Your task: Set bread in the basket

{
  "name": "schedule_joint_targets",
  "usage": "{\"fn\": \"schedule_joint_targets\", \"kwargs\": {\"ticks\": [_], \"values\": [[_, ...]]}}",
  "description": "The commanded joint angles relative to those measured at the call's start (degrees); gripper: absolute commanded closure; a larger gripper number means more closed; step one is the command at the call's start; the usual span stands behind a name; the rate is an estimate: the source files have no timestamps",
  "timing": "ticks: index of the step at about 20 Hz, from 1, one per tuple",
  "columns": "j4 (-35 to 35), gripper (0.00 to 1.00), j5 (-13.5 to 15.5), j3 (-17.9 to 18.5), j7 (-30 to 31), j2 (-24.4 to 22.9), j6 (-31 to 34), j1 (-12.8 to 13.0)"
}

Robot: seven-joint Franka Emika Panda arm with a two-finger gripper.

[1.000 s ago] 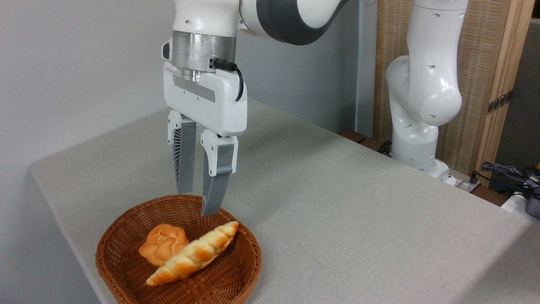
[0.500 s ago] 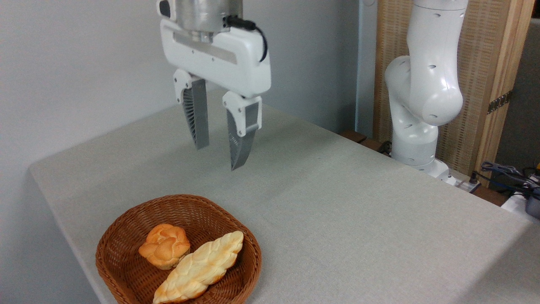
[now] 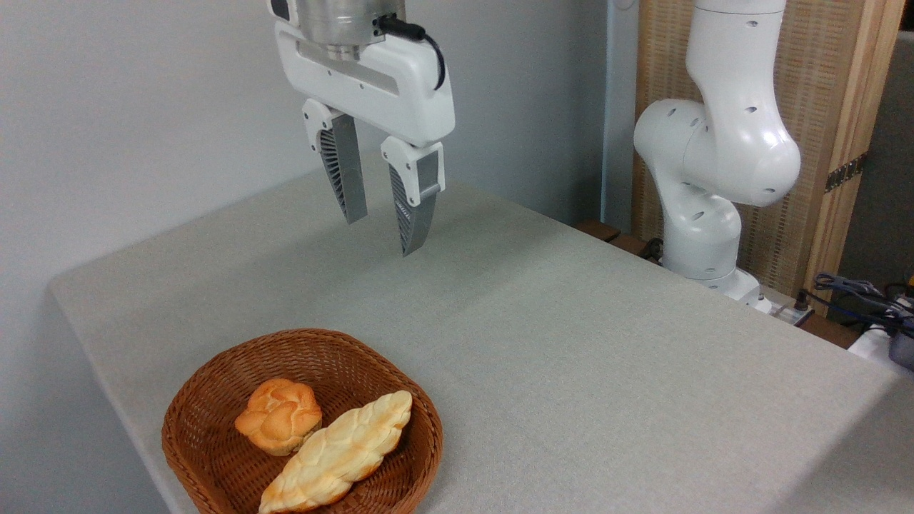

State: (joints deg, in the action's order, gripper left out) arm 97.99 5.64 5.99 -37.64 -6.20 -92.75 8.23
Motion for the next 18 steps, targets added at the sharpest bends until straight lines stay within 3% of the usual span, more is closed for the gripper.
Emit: {"fn": "schedule_joint_targets", "kwargs": {"ticks": [1,5,15,18], "values": [[-1.31,0.00,-0.89,-0.98,0.55,1.45,1.25,-0.68],[-4.91,0.00,-0.89,-0.54,0.81,2.94,1.51,-0.68],[-6.50,0.00,-1.07,-0.98,0.72,3.91,4.33,-0.68],[-6.68,0.00,-5.01,-1.94,0.90,4.17,4.33,-0.50]]}}
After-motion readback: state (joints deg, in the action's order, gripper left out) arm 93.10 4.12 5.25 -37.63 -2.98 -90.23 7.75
